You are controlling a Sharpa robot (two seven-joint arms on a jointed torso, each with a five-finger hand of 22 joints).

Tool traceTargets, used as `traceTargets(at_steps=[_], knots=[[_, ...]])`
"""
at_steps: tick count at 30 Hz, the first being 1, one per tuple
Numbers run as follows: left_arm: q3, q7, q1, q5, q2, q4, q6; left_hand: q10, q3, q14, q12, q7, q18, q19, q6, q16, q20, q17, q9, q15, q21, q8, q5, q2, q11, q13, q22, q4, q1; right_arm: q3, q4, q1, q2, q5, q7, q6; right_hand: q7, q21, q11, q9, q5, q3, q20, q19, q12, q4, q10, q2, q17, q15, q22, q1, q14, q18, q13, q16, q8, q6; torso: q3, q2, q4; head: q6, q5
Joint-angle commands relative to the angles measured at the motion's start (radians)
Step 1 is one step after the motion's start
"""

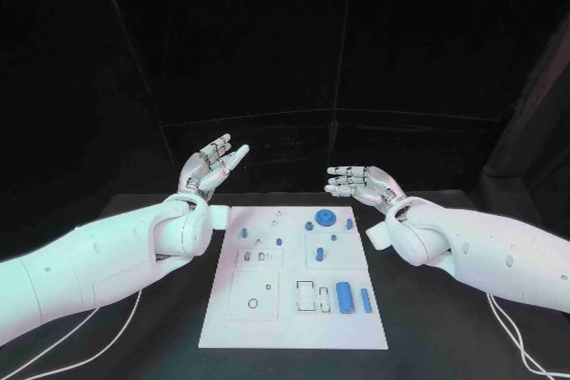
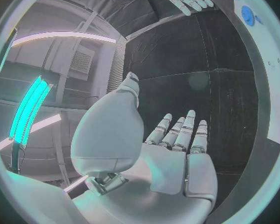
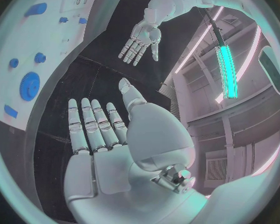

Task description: Assemble the parts on the task board

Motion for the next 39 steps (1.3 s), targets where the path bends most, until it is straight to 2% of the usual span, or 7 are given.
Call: traceTargets(at_steps=[1,5,8,12,17,27,39], knots=[[-0.001,0.02,0.003,0.002,-0.017,0.02,0.034,0.03,0.012,0.04,0.007,0.107,-0.001,0.021,0.028,0.012,0.001,0.005,0.003,0.005,0.009,0.007,0.002,0.008,0.007,0.003,0.004,0.0,0.015,0.001,-0.002,0.013,-0.005,-0.106,0.012,-0.023,0.041,0.042,-0.011,0.01,-0.019,0.01,-0.001,0.122,0.016,-0.04,0.193,0.003,0.008,-0.014,0.01,0.049,0.183,0.045,0.007,0.016,0.012,0.208,-0.0009,0.019,0.0006,0.002,0.0],[-0.002,0.024,0.003,0.002,-0.043,0.048,0.046,0.134,0.033,0.2,0.027,0.125,-0.014,0.111,0.12,0.056,0.002,0.027,0.014,0.02,0.04,0.027,0.001,0.038,0.026,0.014,0.022,-0.004,0.036,0.001,-0.004,0.026,-0.011,-0.178,-0.003,-0.026,0.045,0.071,-0.032,0.012,-0.017,0.015,-0.011,0.186,0.02,-0.058,0.247,0.005,0.009,-0.036,0.015,0.058,0.26,0.054,0.007,0.03,0.014,0.281,-0.0029,0.032,0.0044,0.003,-0.005],[-0.003,0.026,0.003,0.001,-0.065,0.074,0.056,0.332,0.046,0.335,0.073,0.137,-0.024,0.243,0.243,0.1,0.004,0.045,0.029,0.026,0.089,0.057,0.001,0.066,0.04,0.035,0.047,-0.011,0.053,0.002,-0.003,0.039,-0.014,-0.262,-0.024,-0.021,0.041,0.1,-0.043,0.012,-0.015,0.02,-0.031,0.247,0.022,-0.073,0.284,0.006,0.01,-0.053,0.022,0.06,0.316,0.054,0.006,0.04,0.014,0.31,-0.0041,0.044,0.0064,0.005,-0.006],[-0.003,0.023,0.003,-0.017,-0.098,0.119,0.075,0.575,0.048,0.47,0.135,0.123,0.007,0.526,0.466,0.149,-0.002,0.058,0.052,-0.006,0.196,0.113,0.0,0.094,0.014,0.052,0.095,-0.035,0.073,0.002,-0.006,0.067,-0.011,-0.444,-0.078,-0.006,0.027,0.151,-0.066,0.014,-0.008,0.031,-0.07,0.343,0.027,-0.103,0.354,0.009,0.017,-0.09,0.038,0.058,0.416,0.052,0.007,0.061,0.02,0.361,-0.006,0.065,0.0095,0.011,-0.011],[-0.003,0.011,0.003,-0.053,-0.133,0.175,0.109,0.701,0.039,0.617,0.164,0.093,0.024,0.669,0.572,0.194,-0.025,0.074,0.055,-0.051,0.249,0.138,0.001,0.117,-0.023,0.05,0.108,-0.079,0.092,0.002,-0.004,0.1,-0.003,-0.709,-0.179,0.023,0.01,0.254,-0.094,0.014,-0.002,0.039,-0.126,0.447,0.026,-0.114,0.427,-0.012,0.039,-0.134,0.089,0.072,0.539,0.051,0.008,0.095,0.021,0.404,-0.0085,0.091,0.0141,0.021,-0.02],[-0.003,-0.003,0.002,-0.088,-0.162,0.242,0.163,0.778,0.029,0.704,0.157,0.073,0.022,0.771,0.625,0.203,-0.06,0.094,0.044,-0.081,0.277,0.135,0.001,0.14,-0.048,0.043,0.109,-0.123,0.106,0.004,0.0,0.12,0.036,-1.121,-0.358,0.108,-0.019,0.489,-0.135,0.011,-0.007,0.039,-0.2,0.582,0.005,-0.111,0.498,-0.048,0.147,-0.204,0.221,0.044,0.784,0.049,0.009,0.239,0.008,0.433,-0.0079,0.135,0.0291,0.032,-0.026],[-0.004,-0.006,0.002,-0.09,-0.159,0.263,0.166,0.783,0.023,0.706,0.145,0.075,0.021,0.777,0.629,0.192,-0.061,0.096,0.038,-0.08,0.27,0.126,0.001,0.144,-0.046,0.039,0.103,-0.134,0.103,0.006,0.006,0.125,0.062,-1.241,-0.414,0.16,-0.025,0.691,-0.134,0.011,-0.007,0.065,-0.204,0.573,0.005,-0.111,0.433,-0.059,0.323,-0.208,0.348,0.005,0.773,0.048,0.008,0.537,0.007,0.404,-0.0081,0.162,0.0327,0.04,-0.035]])
